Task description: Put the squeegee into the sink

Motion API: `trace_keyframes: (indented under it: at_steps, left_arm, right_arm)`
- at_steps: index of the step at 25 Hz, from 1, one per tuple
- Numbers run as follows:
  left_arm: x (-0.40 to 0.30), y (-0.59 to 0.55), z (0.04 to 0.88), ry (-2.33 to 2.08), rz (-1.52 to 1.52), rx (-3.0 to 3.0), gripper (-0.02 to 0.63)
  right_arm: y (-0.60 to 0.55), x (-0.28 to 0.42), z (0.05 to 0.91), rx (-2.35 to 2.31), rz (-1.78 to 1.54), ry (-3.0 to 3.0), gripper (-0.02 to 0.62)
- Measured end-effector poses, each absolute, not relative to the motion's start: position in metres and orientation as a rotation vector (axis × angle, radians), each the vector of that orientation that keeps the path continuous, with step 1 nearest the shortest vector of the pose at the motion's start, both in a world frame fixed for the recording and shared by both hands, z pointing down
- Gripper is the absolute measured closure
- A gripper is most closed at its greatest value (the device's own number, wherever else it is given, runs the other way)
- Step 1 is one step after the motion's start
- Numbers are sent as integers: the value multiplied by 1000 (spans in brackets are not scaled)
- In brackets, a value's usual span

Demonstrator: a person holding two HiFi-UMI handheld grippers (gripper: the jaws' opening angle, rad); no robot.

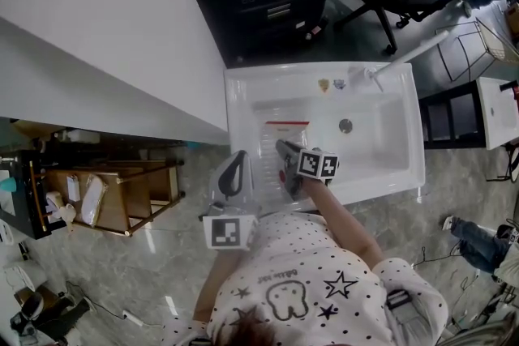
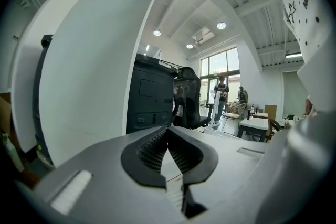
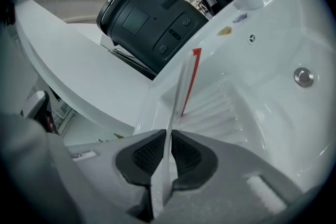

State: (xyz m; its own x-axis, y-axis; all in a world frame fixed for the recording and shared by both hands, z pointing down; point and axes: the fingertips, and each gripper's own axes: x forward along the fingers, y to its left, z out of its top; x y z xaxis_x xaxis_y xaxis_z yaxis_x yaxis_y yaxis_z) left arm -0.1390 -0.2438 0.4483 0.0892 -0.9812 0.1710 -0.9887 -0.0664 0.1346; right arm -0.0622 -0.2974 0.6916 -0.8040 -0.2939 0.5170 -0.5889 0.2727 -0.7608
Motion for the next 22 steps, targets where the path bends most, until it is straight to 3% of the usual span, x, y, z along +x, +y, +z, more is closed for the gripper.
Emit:
trace_keyframes:
  at_steps: [17, 22]
  left_arm:
    - [-140, -243, 448, -1995, 58, 2148, 609]
    - [-139, -242, 447, -1993, 66, 2148, 609]
  right_arm:
    - [-305, -43, 711, 840, 1444, -2166, 505]
    - [-304, -37, 717, 843, 1356, -2119, 449]
